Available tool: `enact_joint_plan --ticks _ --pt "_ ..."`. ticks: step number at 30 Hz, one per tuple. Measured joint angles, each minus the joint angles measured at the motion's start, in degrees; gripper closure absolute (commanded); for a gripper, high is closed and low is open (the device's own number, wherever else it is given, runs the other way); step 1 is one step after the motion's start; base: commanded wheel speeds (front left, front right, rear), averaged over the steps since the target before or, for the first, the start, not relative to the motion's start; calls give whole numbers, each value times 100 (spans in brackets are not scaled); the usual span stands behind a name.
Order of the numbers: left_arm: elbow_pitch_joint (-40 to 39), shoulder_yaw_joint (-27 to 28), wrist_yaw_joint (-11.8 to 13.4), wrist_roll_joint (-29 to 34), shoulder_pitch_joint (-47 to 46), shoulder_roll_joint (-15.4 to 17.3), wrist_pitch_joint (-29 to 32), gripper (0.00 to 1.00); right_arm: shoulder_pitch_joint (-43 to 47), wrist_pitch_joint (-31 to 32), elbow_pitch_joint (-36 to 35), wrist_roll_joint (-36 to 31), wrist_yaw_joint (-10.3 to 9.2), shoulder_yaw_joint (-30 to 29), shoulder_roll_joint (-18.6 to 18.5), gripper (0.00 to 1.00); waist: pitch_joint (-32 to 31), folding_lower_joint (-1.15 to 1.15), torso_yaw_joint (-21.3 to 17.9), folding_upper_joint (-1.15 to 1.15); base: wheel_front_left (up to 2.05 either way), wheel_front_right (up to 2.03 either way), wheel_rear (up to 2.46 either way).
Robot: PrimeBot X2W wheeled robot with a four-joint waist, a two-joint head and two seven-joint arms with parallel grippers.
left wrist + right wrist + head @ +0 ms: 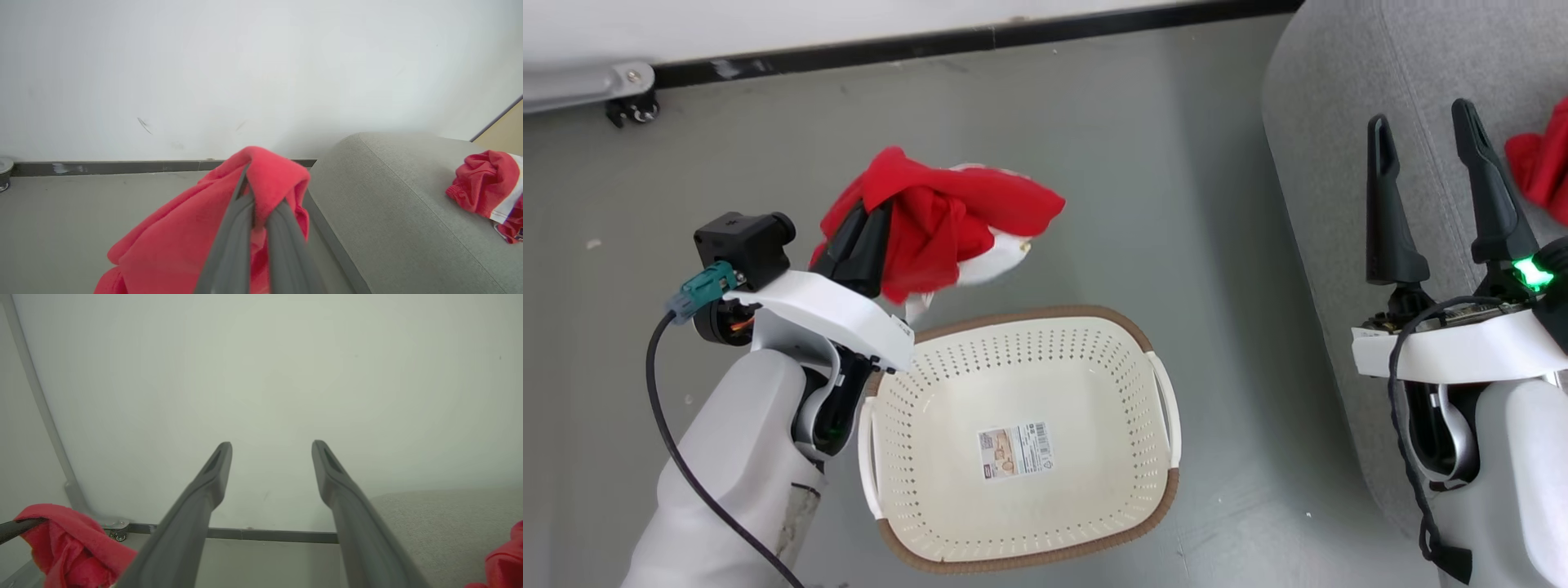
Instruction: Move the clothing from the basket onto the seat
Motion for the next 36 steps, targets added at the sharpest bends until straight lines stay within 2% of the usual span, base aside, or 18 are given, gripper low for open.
enact_joint_plan --ticks 22,36 --pt "-814 -31 3 -161 397 142 287 100 472 232 108 44 0 170 -1 0 -815 0 371 0 0 0 0" --pt "-1158 -11 163 -248 652 242 560 100 739 343 146 59 0 227 -1 0 -1273 0 466 0 0 0 0"
